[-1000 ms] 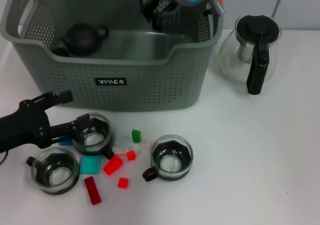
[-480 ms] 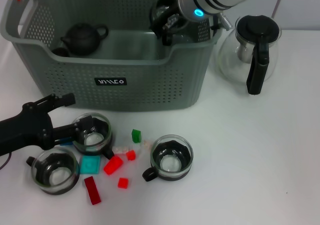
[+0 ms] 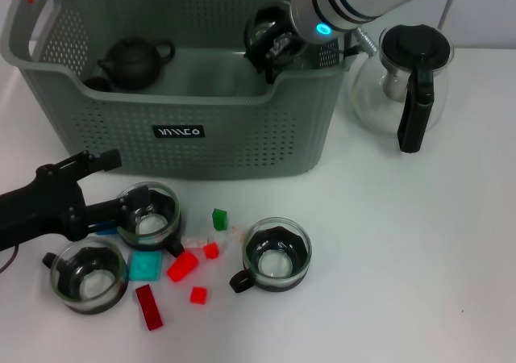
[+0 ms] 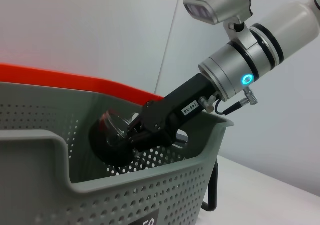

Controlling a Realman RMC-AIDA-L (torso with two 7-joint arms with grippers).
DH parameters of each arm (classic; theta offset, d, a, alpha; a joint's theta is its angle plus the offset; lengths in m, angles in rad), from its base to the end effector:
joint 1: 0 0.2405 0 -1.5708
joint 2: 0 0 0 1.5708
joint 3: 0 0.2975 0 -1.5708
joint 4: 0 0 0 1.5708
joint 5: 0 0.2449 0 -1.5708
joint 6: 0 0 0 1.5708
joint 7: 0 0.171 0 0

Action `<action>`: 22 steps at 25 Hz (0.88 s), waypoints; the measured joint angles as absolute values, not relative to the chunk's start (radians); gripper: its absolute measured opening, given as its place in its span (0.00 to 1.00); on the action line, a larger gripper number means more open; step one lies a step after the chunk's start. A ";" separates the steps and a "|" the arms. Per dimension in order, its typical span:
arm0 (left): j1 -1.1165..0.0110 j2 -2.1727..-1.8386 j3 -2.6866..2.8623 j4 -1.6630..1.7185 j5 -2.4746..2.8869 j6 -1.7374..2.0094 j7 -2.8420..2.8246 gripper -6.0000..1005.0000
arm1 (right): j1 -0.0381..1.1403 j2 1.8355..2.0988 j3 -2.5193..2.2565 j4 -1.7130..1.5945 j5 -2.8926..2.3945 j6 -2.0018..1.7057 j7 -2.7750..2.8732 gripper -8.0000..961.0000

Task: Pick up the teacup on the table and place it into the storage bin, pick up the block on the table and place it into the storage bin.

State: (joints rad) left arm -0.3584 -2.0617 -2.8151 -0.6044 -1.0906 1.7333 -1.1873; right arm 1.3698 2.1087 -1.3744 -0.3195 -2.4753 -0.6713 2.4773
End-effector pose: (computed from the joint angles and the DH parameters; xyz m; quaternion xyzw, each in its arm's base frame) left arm -0.3771 0.3129 0.0023 -0.8879 -0.2454 -0.3176 0.2250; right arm 0.0607 0.5569 -0.1584 -0.9343 0.1927 -0.0722 0.2912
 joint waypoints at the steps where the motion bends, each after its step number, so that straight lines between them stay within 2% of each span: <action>1: -0.359 -2.062 -2.816 -0.604 -1.091 1.733 -1.187 0.88 | 1.370 2.108 -1.374 -0.321 -2.475 -0.674 2.477 0.06; 10: -0.363 -2.062 -2.814 -0.604 -1.091 1.730 -1.187 0.88 | 1.371 2.105 -1.374 -0.333 -2.475 -0.680 2.473 0.08; 16: -0.363 -2.062 -2.818 -0.605 -1.091 1.730 -1.187 0.88 | 1.378 2.108 -1.374 -0.335 -2.471 -0.684 2.448 0.32; 22: -0.358 -2.061 -2.818 -0.607 -1.092 1.730 -1.187 0.88 | 1.339 2.099 -1.359 -0.491 -2.472 -0.801 2.456 0.46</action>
